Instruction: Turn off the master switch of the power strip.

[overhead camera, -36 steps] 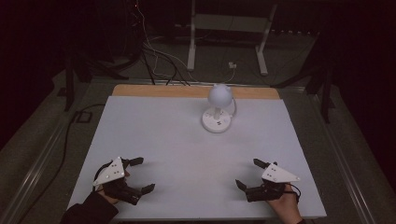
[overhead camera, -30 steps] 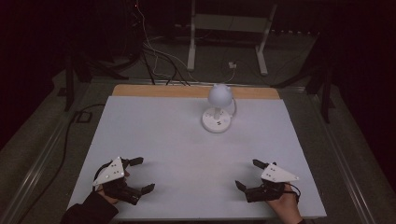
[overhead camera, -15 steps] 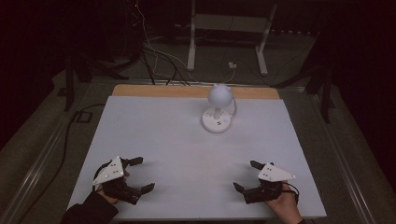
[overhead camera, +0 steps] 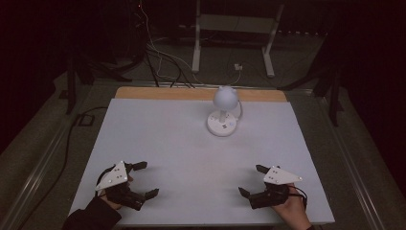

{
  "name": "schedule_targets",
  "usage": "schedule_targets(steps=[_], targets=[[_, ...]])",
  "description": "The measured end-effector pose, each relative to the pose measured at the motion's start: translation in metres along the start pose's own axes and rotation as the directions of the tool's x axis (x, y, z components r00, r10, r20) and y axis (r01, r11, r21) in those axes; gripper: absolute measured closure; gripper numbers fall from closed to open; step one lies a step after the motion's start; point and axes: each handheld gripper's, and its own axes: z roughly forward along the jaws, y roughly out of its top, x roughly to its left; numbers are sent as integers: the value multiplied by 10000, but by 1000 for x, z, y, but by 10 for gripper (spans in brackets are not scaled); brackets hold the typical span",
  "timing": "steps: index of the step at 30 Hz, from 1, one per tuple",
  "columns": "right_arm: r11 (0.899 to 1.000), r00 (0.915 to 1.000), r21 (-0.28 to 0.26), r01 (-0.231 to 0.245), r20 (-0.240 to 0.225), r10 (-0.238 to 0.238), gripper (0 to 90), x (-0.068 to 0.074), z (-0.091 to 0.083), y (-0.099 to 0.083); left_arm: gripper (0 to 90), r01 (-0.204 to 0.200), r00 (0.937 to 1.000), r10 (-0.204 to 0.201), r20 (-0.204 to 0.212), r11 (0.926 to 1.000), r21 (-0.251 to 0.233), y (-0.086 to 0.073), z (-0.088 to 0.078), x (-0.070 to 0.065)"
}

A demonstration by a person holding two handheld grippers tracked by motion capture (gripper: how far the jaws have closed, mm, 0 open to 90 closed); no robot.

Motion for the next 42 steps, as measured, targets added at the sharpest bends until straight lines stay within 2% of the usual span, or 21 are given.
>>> schedule_targets(steps=[13, 20, 28, 42], targets=[[9984, 9987, -253, -498, -161, 494, 0, 2, -5, 20, 3, 15, 10000, -15, 23, 10000, -43, 0, 0, 0], [9980, 9986, -362, -518, -103, 515, 0, 0, -5, 36, 3, 11, 10000, -11, 32, 10000, -53, 0, 0, 0], [9990, 9999, -429, -155, 17, 156, 0, -1, 0, 50, 3, 17, 10000, -17, 40, 10000, -64, 0, 0, 0], [9970, 9997, -760, -168, 174, 181, 0, -11, 4, 75, 3, 91, 9999, -90, 56, 9999, -142, 0, -1, 0]])
